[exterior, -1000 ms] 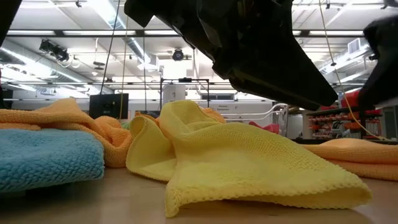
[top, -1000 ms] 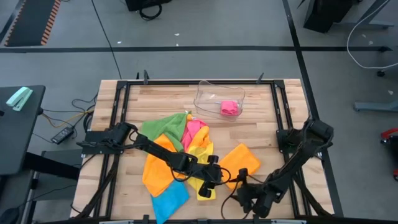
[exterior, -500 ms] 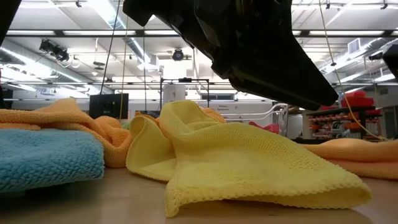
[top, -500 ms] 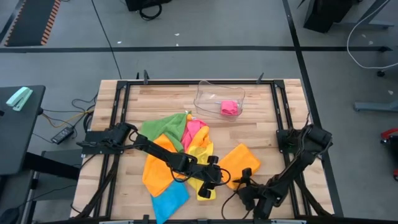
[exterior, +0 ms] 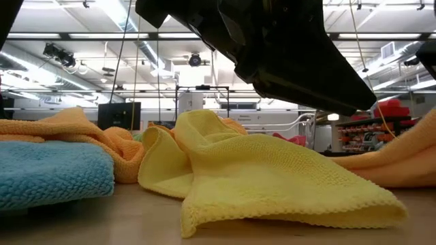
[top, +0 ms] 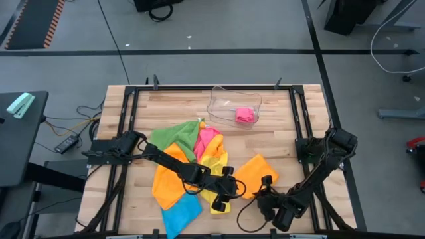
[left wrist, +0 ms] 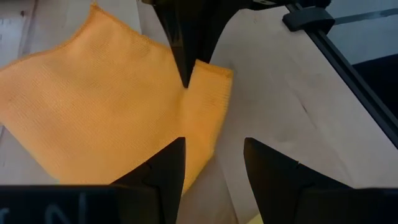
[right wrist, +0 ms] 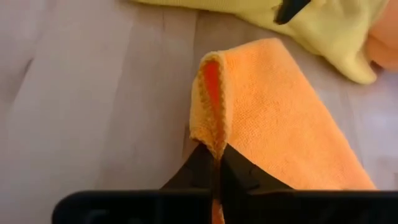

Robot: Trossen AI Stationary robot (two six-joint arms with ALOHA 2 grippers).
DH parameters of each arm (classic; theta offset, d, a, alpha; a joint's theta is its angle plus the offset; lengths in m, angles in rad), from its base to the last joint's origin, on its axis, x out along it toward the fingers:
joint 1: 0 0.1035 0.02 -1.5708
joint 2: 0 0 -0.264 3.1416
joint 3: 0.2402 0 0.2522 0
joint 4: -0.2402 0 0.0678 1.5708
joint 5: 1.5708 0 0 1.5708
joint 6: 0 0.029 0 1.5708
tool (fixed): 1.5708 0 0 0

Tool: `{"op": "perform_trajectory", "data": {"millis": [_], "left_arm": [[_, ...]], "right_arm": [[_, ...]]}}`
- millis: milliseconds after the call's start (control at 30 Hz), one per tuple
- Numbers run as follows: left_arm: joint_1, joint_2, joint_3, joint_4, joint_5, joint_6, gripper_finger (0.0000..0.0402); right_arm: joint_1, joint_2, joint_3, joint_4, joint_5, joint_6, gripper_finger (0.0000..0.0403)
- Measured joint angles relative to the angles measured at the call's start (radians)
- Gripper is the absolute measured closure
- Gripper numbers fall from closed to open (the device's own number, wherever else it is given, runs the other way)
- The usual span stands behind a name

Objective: Fold microfiber towels
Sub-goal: Fold the right orange microfiber cloth

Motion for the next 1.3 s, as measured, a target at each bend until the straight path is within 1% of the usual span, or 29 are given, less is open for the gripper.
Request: {"op": "perform_trajectory", "data": {"millis": [133,200,367,433,500,567,667,800,933,1067,1133,1300], "left_arm": [[-0.008,0.0,0.0,0.002,0.0,0.001,0.0228],[-0.012,0.0,0.0,0.012,0.001,0.002,0.0228],[-0.018,0.0,0.0,0.05,0.001,0.003,0.0228],[-0.018,0.0,0.0,0.058,0.0,0.003,0.0229],[-0.017,0.0,0.0,0.07,0.0,-0.001,0.023],[-0.017,0.001,0.0,0.102,0.0,-0.005,0.0228],[-0.017,0.022,0.0,0.205,-0.005,-0.005,0.0226],[-0.005,0.085,0.001,0.379,-0.063,0.002,0.0226],[0.031,0.139,0.0,0.5,-0.078,-0.018,0.0229],[0.053,0.18,0.036,0.493,-0.077,-0.032,0.0228],[0.054,0.207,0.081,0.493,-0.075,-0.026,0.0229],[0.064,0.294,0.225,0.414,-0.072,0.032,0.0228]], "right_arm": [[0.016,-0.024,0.0,-0.019,-0.066,-0.043,0.0397],[0.028,-0.05,-0.007,-0.019,-0.124,-0.093,0.0398],[0.049,-0.123,-0.041,-0.039,-0.419,-0.262,0.0398],[0.052,-0.152,-0.055,-0.081,-0.498,-0.291,0.0398],[0.056,-0.172,-0.066,-0.152,-0.552,-0.322,0.0398],[0.057,-0.187,-0.069,-0.209,-0.577,-0.365,0.0398],[0.056,-0.2,-0.069,-0.241,-0.586,-0.387,0.0389],[0.049,-0.203,-0.069,-0.24,-0.586,-0.396,0.0381],[0.049,-0.203,-0.069,-0.24,-0.564,-0.31,0.0377],[0.05,-0.203,-0.069,-0.239,-0.56,-0.234,0.0359],[0.057,-0.203,-0.069,-0.24,-0.578,-0.213,0.0339],[0.073,-0.208,-0.069,-0.24,-0.608,-0.142,0.0283]]}}
